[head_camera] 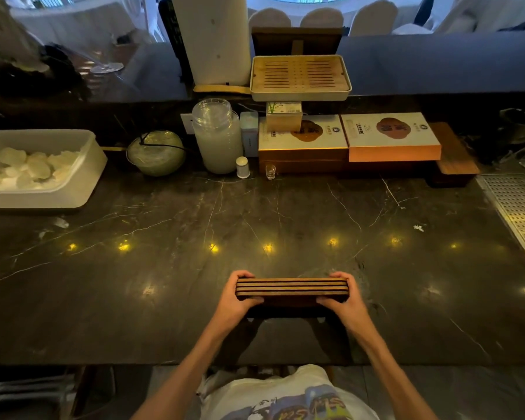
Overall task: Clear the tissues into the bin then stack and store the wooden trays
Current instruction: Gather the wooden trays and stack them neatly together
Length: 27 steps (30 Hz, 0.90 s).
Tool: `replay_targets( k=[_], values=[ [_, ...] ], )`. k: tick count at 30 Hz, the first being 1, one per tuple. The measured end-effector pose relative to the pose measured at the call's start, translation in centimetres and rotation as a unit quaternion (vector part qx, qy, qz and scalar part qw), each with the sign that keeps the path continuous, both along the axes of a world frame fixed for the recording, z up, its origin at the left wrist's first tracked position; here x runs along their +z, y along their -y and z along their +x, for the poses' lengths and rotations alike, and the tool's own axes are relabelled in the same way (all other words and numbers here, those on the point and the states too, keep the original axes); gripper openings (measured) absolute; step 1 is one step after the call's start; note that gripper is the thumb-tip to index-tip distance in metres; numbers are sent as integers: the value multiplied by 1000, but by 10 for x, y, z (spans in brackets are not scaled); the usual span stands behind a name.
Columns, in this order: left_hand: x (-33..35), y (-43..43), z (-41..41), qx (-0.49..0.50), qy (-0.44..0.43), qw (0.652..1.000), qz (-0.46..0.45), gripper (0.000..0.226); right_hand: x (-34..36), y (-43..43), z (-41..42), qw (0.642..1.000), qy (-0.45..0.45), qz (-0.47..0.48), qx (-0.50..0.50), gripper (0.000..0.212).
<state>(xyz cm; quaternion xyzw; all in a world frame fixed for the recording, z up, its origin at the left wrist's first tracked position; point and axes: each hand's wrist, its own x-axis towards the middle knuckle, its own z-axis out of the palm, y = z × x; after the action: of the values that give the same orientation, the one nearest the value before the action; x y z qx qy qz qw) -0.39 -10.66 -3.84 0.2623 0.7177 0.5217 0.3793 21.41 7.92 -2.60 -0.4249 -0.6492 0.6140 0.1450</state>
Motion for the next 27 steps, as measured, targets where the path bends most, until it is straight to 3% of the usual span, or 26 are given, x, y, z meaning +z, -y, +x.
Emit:
replay_targets(
  k=[5, 12, 19, 23, 25, 27],
  values=[
    [-7, 1, -1, -8, 25, 1000, 6, 58, -2, 3, 3, 999, -19, -48, 0, 55],
    [-14, 2, -5, -8, 74, 997, 7, 81, -13, 0, 9, 999, -20, -27, 30, 53],
    [-23, 11, 16, 22, 80, 997, 5, 46, -18, -5, 13, 998, -15, 16, 64, 51],
    [-4, 10, 0, -23, 144, 988, -55, 51, 0, -17, 11, 995, 1, -70, 67, 59],
    [1, 13, 1, 14, 261, 964, -45, 59, 4, -19, 14, 988, 5, -147, 49, 70],
    [5, 13, 10, 69, 320, 944, -50, 65, 6, -17, 17, 970, -26, -243, 8, 74]
  ],
)
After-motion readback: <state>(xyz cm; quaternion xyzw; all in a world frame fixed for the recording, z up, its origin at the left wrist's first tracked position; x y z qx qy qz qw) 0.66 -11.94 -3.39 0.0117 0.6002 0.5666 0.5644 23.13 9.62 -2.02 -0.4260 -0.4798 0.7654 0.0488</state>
